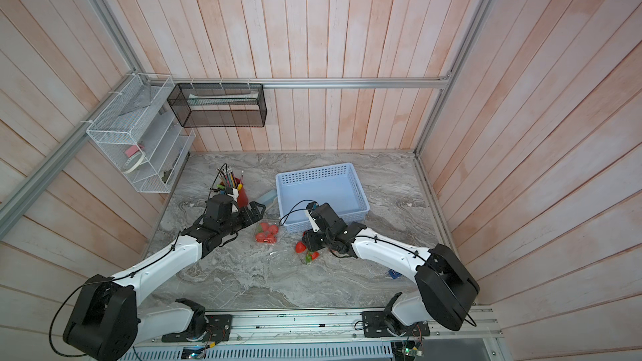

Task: Pack strawberries into containers
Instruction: Place the strawberry in the packing box.

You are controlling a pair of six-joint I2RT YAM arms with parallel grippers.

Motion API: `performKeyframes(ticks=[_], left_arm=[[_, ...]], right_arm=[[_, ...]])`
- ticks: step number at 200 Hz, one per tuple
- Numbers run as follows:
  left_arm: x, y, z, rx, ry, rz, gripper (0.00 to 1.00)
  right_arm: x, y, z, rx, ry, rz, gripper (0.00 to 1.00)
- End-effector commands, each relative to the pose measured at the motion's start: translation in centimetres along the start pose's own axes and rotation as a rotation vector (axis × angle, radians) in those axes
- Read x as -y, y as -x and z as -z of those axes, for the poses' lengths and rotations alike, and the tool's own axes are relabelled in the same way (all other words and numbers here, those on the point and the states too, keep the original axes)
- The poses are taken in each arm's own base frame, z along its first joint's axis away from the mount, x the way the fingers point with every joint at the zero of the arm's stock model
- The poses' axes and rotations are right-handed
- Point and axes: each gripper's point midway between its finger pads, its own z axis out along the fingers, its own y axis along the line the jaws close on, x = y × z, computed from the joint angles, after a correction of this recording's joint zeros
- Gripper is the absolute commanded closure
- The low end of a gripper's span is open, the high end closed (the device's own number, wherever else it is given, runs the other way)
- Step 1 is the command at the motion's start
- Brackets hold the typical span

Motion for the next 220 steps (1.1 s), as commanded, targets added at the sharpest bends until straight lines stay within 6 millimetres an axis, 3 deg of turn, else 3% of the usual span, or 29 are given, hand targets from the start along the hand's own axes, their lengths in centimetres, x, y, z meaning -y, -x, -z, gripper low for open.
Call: performKeyframes(ticks=[1,72,89,100,126,156,220], left_arm=[[-0.3,-0.2,0.6,0.003,0.002,0.018,0.01],[-0.5,-0.2,1.4,0.015,0.011,0.031,0.01],[-0.4,0.0,1.5,0.019,0.011,0.03,0.01],[-0.4,0.0,1.5,0.02,0.012,0.029,0.01],[-0.3,0.1,1.4,0.02,0.013,0.029,0.01],[-0.3,0.0,1.5,0.017,0.011,0.032,0.01],[-0.8,-0.3,2.7,0.028,0.022,0.029,0.0]], right_arm=[[-0.7,-1.5,-0.8,-0.032,0.013,-0.024,0.81],[0.0,-2.8,-3.7,-0.084,-0.01,-0.003,0.8],[0.1,-3.1,-4.1,-0.098,-0.015,-0.003,0.76],[0.2,-3.3,-4.2,-0.105,-0.013,-0.003,0.67],[0.0,-3.1,-3.8,-0.093,-0.008,-0.002,0.54],[-0.4,-2.3,-2.8,-0.066,0.002,0.005,0.47],[-1.5,-0.4,-0.3,-0.004,0.03,0.015,0.43]])
